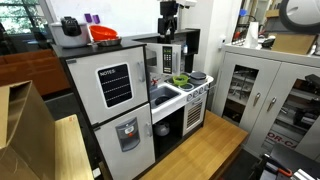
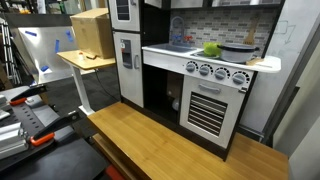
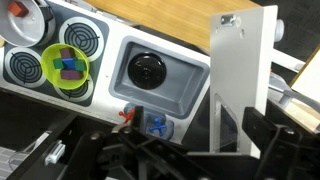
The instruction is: Open the door of the cabinet above the sink
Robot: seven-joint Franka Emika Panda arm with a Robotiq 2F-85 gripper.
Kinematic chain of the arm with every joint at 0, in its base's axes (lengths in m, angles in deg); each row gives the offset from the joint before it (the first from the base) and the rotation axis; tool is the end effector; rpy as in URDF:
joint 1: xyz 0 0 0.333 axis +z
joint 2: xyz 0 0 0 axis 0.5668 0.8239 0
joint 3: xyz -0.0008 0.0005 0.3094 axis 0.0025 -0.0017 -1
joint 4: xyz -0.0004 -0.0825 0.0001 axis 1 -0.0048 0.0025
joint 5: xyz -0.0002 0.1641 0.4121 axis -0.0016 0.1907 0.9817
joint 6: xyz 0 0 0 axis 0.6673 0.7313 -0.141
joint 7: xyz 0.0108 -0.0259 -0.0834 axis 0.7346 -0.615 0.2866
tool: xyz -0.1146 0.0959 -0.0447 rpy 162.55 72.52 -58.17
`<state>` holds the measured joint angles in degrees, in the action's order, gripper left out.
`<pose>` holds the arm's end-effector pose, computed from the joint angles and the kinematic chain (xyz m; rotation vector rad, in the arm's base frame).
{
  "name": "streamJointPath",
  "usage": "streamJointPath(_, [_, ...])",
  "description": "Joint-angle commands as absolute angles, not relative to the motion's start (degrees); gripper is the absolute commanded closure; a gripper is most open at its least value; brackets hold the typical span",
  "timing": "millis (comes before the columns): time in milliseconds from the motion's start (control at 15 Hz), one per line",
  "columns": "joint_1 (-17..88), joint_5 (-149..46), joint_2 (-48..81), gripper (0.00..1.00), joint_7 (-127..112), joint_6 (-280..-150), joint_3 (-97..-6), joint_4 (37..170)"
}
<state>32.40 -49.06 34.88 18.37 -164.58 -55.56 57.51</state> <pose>0.7568 -0.0316 0.5359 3.0758 0.5169 0.0661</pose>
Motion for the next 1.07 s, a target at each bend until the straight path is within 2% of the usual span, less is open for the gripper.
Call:
streamJointPath(0, [31.6, -49.2, 30.7, 0.0, 14.8, -170.6, -54.4, 63.3])
streamJointPath(267, [29.5, -48.0, 26.5, 0.0, 9.0, -177.1, -53.1, 68.1])
streamJointPath(1000, [28.5, -49.1, 11.8, 0.0, 1.0, -178.5, -49.0, 88.0])
